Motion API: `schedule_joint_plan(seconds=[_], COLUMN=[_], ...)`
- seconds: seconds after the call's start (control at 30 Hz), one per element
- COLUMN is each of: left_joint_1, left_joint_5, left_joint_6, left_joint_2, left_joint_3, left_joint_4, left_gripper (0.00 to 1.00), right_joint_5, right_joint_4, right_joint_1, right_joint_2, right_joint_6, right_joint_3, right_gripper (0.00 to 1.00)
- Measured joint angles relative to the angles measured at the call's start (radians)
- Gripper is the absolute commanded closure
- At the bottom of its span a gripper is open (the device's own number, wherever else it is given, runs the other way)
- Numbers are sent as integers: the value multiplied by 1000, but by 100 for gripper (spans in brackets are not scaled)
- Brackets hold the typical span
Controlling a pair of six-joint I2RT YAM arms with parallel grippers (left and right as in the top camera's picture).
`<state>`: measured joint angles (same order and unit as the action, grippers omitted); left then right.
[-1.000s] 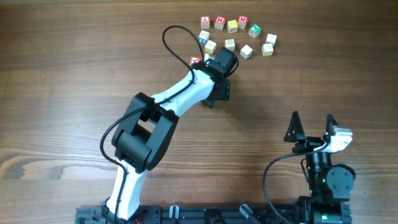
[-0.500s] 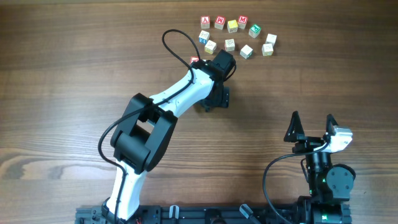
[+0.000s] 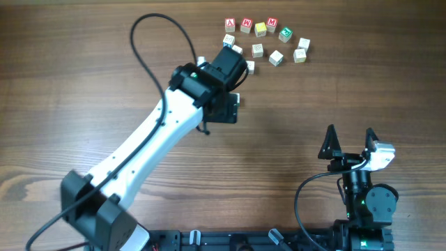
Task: Form a tower
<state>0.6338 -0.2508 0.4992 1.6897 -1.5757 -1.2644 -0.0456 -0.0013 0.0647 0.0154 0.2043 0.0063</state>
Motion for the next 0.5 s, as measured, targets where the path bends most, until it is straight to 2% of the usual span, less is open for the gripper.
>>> schedule_joint_plan(seconds=[0.13,0.3,0.4,0.5], left_joint_1=[0,-29,-190,-455], left_joint_5=[-98,-174,-195,-178], left_joint_6=[69,151,188,202], left_joint_2=[-77,-304,-484,-625], left_joint_3=[32,243,338,403], left_joint_4=[-45,-39,-27,16], left_gripper=[0,0,0,0], right_joint_5=[0,0,0,0], right_joint_4=[0,0,0,0], right_joint_1=[0,0,0,0], right_joint_2=[0,0,0,0], right_joint_6=[0,0,0,0], right_joint_3=[0,0,0,0], right_gripper=[0,0,0,0])
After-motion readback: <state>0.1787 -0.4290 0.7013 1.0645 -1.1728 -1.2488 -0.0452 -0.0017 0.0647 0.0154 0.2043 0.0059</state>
